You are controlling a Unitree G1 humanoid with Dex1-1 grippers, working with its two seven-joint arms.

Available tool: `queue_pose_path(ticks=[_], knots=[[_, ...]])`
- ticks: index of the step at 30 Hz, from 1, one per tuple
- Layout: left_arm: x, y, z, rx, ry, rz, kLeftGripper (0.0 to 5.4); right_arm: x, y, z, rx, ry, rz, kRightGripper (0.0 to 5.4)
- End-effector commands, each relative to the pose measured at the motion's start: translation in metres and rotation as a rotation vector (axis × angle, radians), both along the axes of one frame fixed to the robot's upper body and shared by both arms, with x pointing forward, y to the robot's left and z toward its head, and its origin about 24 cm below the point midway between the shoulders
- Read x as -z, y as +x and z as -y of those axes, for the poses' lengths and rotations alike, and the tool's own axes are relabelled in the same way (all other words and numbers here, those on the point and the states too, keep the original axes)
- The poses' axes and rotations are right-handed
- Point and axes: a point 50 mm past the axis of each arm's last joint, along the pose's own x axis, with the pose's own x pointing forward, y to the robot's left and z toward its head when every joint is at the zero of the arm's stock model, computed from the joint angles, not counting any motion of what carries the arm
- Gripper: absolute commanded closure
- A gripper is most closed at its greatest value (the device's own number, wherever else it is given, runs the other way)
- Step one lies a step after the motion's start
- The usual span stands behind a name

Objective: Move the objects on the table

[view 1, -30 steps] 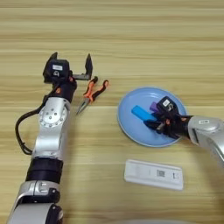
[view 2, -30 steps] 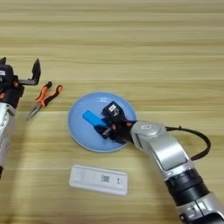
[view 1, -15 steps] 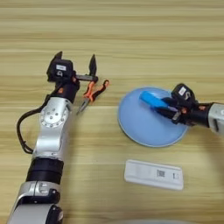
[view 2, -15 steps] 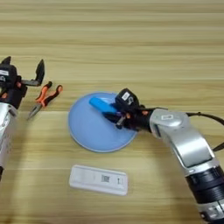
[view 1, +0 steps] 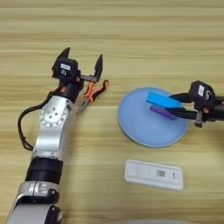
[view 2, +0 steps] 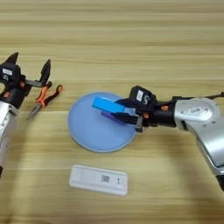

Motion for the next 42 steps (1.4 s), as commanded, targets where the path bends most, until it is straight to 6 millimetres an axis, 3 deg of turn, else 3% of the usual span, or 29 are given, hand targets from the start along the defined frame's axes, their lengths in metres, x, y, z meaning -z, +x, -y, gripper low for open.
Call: queue_pose_path(ticks=[1,7,13,20,32,42], knots=[[-0.008,-0.002,0.003,0.07,0.015,0.036,0.0,-0.012,-0.003,0.004,-0.052,-0.012,0.028,3.98],[-0.02,-0.012,0.009,0.265,0.055,0.094,0.0,-0.014,-0.003,0.007,-0.067,-0.03,0.018,3.98],[-0.033,-0.036,0.019,0.573,0.054,0.15,0.0,-0.017,-0.003,0.007,-0.085,-0.044,0.018,3.98],[-0.032,-0.055,0.02,0.892,0.095,0.105,0.0,-0.02,-0.006,0.008,-0.108,-0.062,0.013,3.98],[-0.028,-0.069,0.027,1.138,0.177,0.047,0.0,-0.024,-0.009,0.003,-0.163,-0.087,0.0,3.98],[-0.023,-0.074,0.036,1.231,0.22,0.024,0.0,-0.025,-0.012,-0.005,-0.208,-0.08,-0.022,3.98]])
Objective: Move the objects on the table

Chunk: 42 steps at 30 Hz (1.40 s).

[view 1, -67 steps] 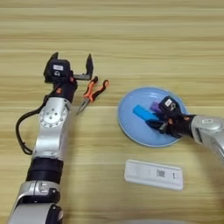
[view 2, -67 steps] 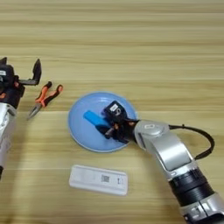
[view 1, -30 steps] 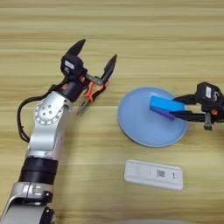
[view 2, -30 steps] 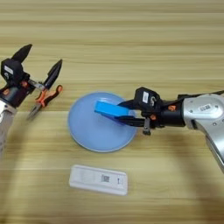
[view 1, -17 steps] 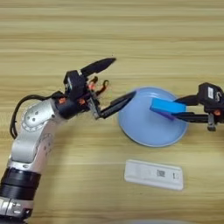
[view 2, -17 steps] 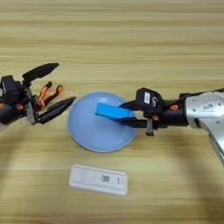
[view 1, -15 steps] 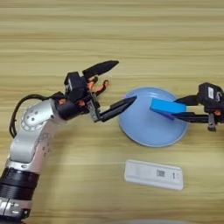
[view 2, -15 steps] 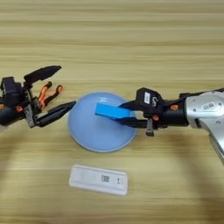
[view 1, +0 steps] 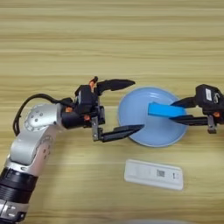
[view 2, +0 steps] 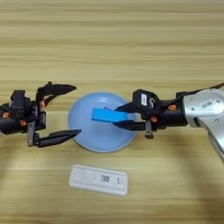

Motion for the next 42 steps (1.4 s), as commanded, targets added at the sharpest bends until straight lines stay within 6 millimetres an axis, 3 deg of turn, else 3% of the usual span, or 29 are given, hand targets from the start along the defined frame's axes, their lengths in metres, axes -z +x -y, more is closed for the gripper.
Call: queue_pose_path(ticks=[1,38,42], knots=[[0.0,-0.002,0.003,0.038,0.031,0.008,0.0,-0.005,-0.001,-0.003,-0.027,-0.013,0.008,3.98],[0.016,-0.001,0.019,0.083,0.073,-0.008,0.0,-0.02,-0.011,-0.025,-0.119,0.091,0.04,3.98],[0.017,-0.002,0.02,0.09,0.078,-0.005,0.43,-0.021,-0.01,-0.025,-0.116,0.094,0.046,3.98]])
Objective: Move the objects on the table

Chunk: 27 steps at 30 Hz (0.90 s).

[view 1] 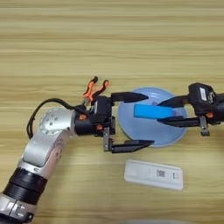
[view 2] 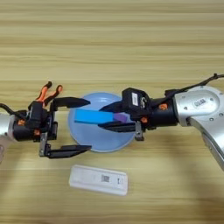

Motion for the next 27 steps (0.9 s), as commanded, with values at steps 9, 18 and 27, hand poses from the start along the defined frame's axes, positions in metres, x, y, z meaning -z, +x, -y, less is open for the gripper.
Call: queue_pose_path(ticks=[9,18,27], knots=[[-0.001,0.0,0.001,0.023,0.016,0.024,1.33,-0.006,0.002,-0.003,-0.004,0.002,0.03,3.98],[-0.002,0.001,0.001,0.023,0.006,0.029,2.14,-0.002,0.001,-0.004,-0.013,-0.003,0.014,3.98],[-0.003,0.001,0.002,0.016,-0.006,0.033,2.92,0.005,-0.002,-0.006,-0.025,-0.002,-0.021,3.98]])
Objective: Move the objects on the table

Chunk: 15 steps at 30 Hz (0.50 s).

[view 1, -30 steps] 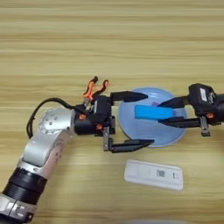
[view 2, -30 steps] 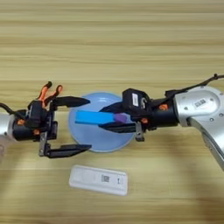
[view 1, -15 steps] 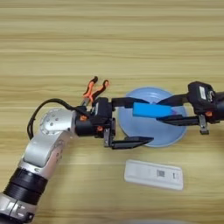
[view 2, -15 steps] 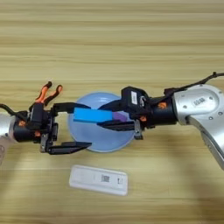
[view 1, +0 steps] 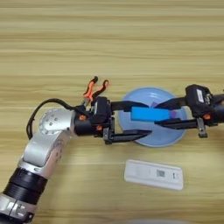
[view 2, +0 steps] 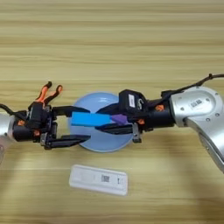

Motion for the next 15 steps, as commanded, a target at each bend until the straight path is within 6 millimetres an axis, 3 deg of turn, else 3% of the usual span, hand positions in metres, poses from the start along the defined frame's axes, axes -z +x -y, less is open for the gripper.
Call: queue_pose_path(ticks=[1,12,15], knots=[[-0.0042,0.0009,0.002,0.016,-0.003,0.033,3.05,0.0025,-0.0006,-0.0008,0.005,-0.002,-0.005,3.98],[-0.0047,0.0018,0.002,0.018,-0.004,0.035,3.98,0.0015,-0.001,-0.0015,-0.001,0.012,-0.015,3.98],[-0.0046,0.0021,0.0019,0.02,-0.003,0.035,4.02,-0.002,-0.0015,-0.0021,-0.006,0.031,-0.016,3.98]])
